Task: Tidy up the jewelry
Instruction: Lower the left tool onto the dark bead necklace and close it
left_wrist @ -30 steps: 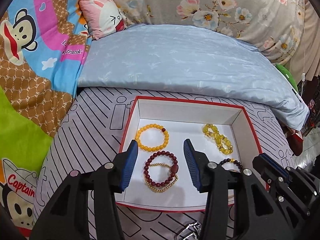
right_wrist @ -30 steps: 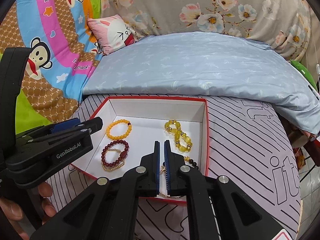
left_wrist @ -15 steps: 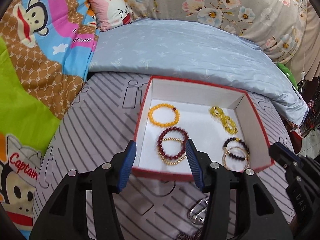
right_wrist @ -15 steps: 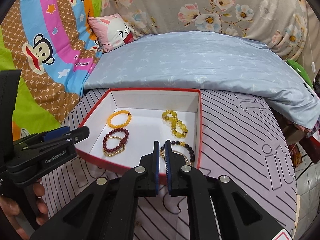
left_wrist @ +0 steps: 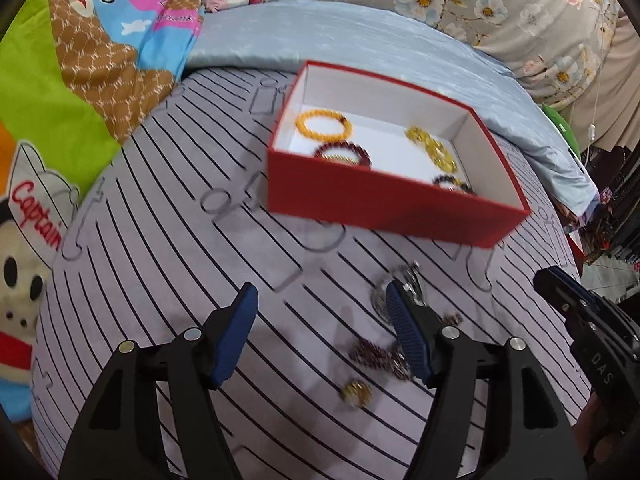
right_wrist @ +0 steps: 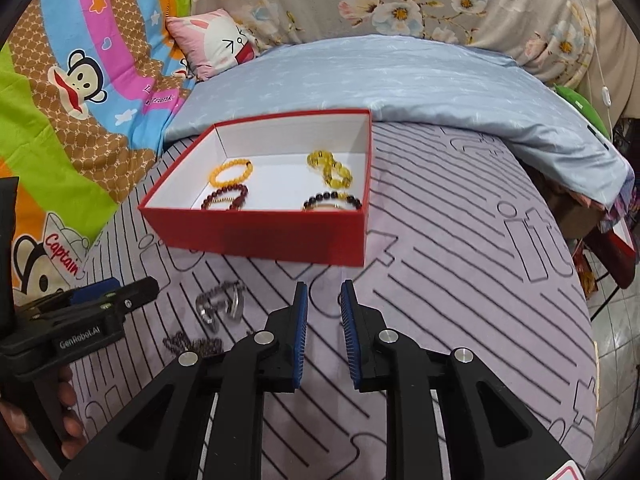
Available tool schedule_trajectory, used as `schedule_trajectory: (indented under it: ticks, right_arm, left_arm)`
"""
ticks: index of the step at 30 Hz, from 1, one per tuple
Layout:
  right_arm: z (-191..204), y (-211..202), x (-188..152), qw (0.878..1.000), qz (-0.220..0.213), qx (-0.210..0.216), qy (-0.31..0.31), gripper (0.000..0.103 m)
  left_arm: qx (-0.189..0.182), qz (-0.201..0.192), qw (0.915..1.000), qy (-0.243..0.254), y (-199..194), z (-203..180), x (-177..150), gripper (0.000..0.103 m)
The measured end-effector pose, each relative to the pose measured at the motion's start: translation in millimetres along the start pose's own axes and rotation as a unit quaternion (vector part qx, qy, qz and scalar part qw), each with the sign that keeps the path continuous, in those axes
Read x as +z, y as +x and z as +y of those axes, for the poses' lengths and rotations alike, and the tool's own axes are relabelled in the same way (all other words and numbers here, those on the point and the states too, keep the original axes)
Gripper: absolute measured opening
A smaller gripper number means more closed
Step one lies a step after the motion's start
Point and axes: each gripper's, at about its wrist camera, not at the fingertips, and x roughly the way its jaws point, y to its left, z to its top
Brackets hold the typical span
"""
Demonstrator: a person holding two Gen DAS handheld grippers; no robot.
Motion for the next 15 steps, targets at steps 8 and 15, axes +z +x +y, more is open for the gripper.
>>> schedule_trajectory:
  ticks: [8,15]
  right_arm:
    - [0.1,-2.5,-19.6,1.0,0.016,0.003,0.006,0.019]
    - [-2.6,-0.3,-26.6,1.0,0.024,0.005,0.01,0.019]
  left_arm:
    - [-0.013,0.033,0.9994,0.003,19.0,-17.0,-23.9,0.063]
    - [-0.025,0.032,0.9992,-0.002,25.1,-16.4,-28.1,0.039]
